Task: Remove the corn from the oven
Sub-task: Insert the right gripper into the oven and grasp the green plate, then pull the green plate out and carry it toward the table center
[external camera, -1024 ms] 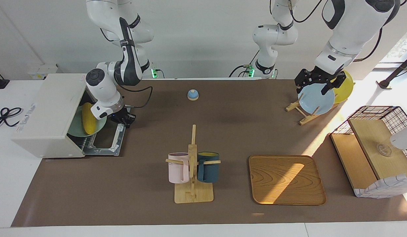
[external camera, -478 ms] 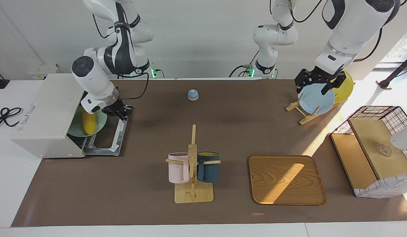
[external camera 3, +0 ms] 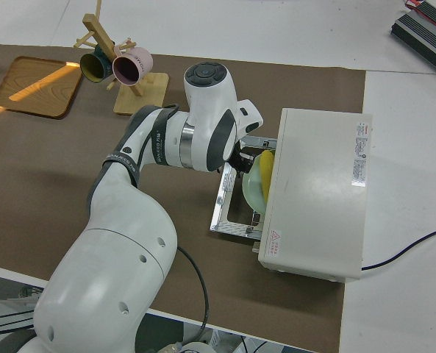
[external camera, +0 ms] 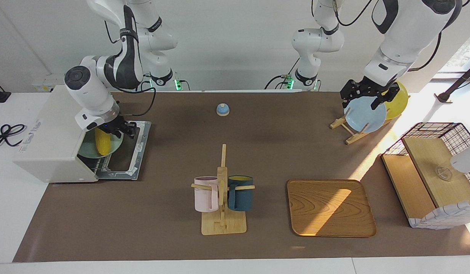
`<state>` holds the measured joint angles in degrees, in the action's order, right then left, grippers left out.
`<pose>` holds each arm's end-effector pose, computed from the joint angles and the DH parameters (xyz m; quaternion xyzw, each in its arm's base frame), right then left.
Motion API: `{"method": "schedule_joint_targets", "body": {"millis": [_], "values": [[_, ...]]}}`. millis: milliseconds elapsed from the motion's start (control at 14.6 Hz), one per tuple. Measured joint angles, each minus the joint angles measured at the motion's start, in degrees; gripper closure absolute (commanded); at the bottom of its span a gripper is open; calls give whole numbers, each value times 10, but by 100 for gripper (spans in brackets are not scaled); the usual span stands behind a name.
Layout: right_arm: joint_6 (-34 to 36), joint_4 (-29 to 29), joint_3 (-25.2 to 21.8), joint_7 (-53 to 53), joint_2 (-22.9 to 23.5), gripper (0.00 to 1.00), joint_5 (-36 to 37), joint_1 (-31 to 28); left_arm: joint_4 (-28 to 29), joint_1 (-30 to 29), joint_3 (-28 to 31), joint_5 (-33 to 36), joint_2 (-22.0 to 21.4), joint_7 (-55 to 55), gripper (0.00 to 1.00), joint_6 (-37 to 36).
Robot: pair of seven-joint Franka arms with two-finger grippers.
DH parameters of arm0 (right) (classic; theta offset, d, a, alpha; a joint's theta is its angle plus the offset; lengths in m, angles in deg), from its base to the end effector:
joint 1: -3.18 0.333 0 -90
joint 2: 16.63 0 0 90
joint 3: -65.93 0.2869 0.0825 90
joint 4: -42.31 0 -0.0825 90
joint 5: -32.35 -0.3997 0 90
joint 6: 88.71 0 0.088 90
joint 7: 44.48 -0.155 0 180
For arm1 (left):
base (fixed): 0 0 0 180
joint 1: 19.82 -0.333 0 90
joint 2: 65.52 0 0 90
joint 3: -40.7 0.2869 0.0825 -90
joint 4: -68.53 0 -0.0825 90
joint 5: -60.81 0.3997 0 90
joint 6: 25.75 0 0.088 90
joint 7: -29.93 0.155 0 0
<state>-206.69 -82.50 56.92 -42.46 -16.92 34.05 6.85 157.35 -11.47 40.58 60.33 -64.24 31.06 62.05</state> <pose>0.5244 -0.0518 0.2978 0.9981 -0.0212 -0.0577 0.0086 0.5640 -0.0853 0.5414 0.9963 -0.0837 -0.0203 0.0029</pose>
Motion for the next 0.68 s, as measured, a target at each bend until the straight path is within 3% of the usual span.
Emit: {"method": "schedule_joint_targets", "body": {"millis": [68,205,478,683], "values": [[-16,-11,0,22,0,58,5,-5,0,0,0,0,0,0,0,0],[-38,-28,0,53,0,100,11,-16,0,0,0,0,0,0,0,0],[-42,-34,2,64,-2,100,21,-9,0,0,0,0,0,0,0,0],[-34,-23,3,27,-11,100,50,57,0,0,0,0,0,0,0,0]]}}
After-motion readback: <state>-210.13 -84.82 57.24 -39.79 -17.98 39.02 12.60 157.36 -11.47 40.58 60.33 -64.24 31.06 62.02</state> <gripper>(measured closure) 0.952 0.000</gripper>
